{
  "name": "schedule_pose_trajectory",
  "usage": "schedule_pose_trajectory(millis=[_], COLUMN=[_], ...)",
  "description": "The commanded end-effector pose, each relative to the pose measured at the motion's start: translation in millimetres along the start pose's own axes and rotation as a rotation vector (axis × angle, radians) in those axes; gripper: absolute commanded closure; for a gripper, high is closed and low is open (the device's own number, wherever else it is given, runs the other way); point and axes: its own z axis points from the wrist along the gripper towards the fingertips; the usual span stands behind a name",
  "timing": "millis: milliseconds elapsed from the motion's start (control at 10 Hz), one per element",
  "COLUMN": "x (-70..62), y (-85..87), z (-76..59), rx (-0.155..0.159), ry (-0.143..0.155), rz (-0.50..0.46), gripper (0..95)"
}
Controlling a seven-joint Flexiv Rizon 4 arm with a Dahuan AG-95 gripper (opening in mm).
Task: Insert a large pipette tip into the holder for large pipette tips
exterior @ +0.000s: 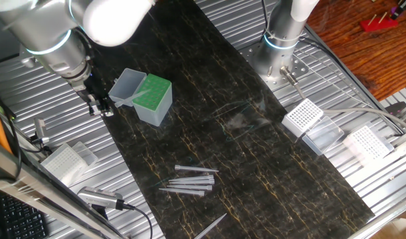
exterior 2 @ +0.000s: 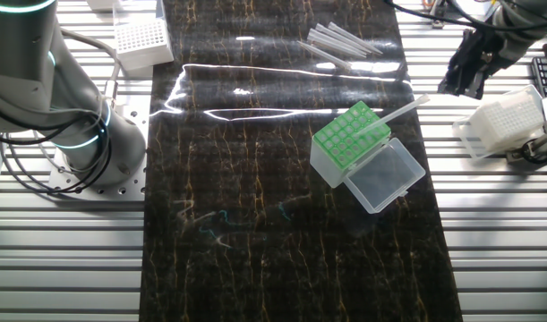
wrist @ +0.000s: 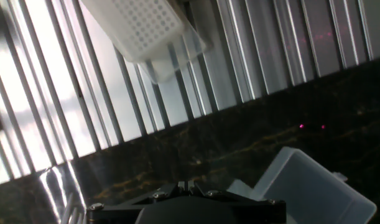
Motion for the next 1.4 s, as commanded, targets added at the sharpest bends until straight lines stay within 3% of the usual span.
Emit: schedule_pose_trajectory(millis=[100, 400, 700, 800, 1100, 1300, 1400], x=[7.5, 10.6, 17.0, 21.5, 48.1, 59.1, 57.2], y=[-5.5, -13.7, -13.2, -14.5, -10.6, -12.9, -16.9], z=[2.4, 6.2, 1.7, -6.5, -55.9, -70.9, -71.8], rx=[0.004, -0.003, -0.033, -0.066, -0.067, -0.080, -0.072], ry=[0.012, 0.017, 0.025, 0.033, 0.099, 0.113, 0.111], rz=[-0.001, -0.003, -0.007, -0.012, -0.018, -0.027, -0.028], gripper=[95.0, 95.0, 95.0, 95.0, 95.0, 95.0, 95.0])
